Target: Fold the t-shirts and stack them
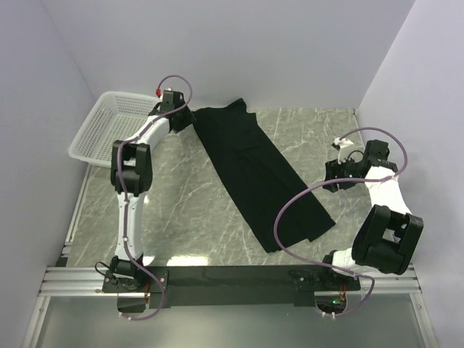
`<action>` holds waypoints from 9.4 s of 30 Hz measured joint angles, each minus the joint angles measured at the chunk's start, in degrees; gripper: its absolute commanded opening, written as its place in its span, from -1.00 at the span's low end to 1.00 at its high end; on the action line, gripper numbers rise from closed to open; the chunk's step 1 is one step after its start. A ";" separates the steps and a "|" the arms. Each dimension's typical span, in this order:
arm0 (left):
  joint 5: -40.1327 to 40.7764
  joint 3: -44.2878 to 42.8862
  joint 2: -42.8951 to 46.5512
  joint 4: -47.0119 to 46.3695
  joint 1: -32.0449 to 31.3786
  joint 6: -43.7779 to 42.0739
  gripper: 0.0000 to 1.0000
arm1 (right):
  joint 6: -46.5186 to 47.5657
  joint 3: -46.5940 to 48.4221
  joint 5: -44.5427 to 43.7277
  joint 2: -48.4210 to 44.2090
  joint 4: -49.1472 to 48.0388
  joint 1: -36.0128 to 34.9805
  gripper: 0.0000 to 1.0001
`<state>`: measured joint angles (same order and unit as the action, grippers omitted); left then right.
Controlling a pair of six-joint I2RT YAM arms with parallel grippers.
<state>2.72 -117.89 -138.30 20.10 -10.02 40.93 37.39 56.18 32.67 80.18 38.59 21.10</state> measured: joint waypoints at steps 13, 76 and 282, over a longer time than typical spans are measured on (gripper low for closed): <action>-17.70 42.99 39.34 -8.66 -12.04 -2.75 0.25 | 6.60 -0.39 -0.52 6.25 0.09 -3.98 0.31; -17.55 77.85 50.56 -3.32 -34.29 21.81 -0.98 | 5.62 -7.93 2.08 -6.69 0.11 -3.58 0.31; -6.43 83.84 59.91 -6.99 -55.67 40.15 -0.78 | 57.33 -30.32 1.66 -35.34 18.12 -43.32 0.39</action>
<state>-3.70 -34.04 -78.39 13.10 -65.69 81.08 94.72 25.87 34.33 44.84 56.71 -22.22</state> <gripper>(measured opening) 0.128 0.692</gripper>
